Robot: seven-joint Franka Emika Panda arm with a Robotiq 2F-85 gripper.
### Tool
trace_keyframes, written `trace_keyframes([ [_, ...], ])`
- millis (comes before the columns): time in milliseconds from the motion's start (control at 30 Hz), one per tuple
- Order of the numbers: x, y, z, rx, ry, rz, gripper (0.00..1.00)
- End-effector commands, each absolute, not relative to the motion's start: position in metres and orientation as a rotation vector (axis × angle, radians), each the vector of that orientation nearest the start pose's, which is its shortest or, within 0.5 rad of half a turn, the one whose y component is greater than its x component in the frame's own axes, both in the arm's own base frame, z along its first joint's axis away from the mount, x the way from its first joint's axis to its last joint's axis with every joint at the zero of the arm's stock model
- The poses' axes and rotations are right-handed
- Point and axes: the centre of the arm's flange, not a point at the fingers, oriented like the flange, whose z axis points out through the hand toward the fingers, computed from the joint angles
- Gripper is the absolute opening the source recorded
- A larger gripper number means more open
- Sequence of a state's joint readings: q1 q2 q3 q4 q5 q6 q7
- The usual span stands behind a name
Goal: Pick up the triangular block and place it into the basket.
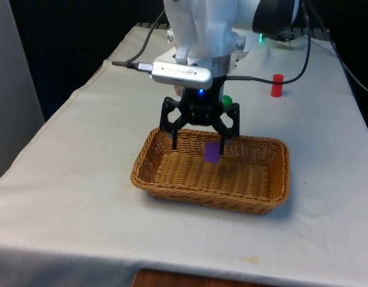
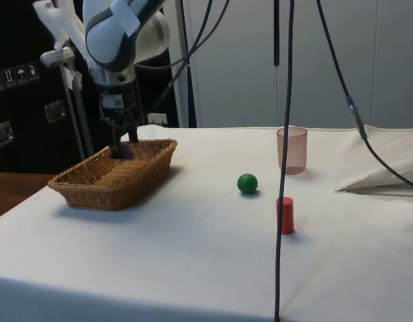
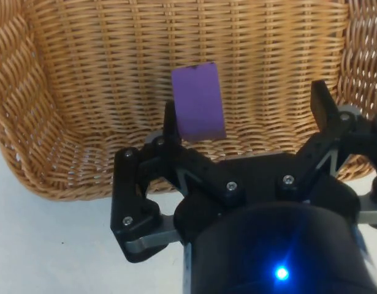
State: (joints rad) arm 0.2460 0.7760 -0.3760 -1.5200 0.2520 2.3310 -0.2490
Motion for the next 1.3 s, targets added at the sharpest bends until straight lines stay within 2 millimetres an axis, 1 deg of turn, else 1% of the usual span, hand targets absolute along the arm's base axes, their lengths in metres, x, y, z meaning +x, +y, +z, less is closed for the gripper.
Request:
trace_keyframes([
  [0,0.718,-0.042,0.225,-3.223,-0.098,-0.112,1.00],
  [100,0.720,-0.041,0.219,-3.224,-0.096,-0.101,1.00],
  [167,0.722,-0.041,0.223,-3.227,-0.087,-0.109,1.00],
  [200,0.723,-0.040,0.219,-3.230,-0.094,-0.121,1.00],
  [267,0.723,-0.042,0.230,-3.227,-0.076,-0.122,1.00],
  [400,0.724,-0.040,0.235,-3.225,-0.064,-0.131,1.00],
  [467,0.724,-0.041,0.244,-3.224,-0.053,-0.141,1.00],
  [500,0.725,-0.041,0.238,-3.222,-0.062,-0.141,1.00],
  [533,0.724,-0.041,0.247,-3.223,-0.049,-0.142,1.00],
  [633,0.724,-0.041,0.256,-3.220,-0.043,-0.145,1.00],
  [667,0.723,-0.042,0.264,-3.217,-0.035,-0.149,1.00],
  [767,0.723,-0.041,0.274,-3.214,-0.027,-0.154,1.00],
  [800,0.724,-0.042,0.270,-3.209,-0.037,-0.155,1.00],
  [833,0.723,-0.042,0.277,-3.214,-0.025,-0.155,1.00],
  [933,0.723,-0.043,0.288,-3.210,-0.015,-0.161,1.00],
  [967,0.723,-0.042,0.295,-3.207,-0.012,-0.169,1.00],
  [1033,0.723,-0.042,0.303,-3.204,-0.009,-0.172,1.00],
  [1067,0.723,-0.042,0.298,-3.198,-0.016,-0.176,1.00],
  [1100,0.722,-0.043,0.306,-3.204,-0.004,-0.173,1.00],
  [1133,0.722,-0.043,0.309,-3.203,-0.003,-0.174,1.00],
  [1167,0.722,-0.043,0.316,-3.200,0.001,-0.178,1.00],
  [1267,0.721,-0.043,0.326,-3.197,0.007,-0.183,1.00],
])
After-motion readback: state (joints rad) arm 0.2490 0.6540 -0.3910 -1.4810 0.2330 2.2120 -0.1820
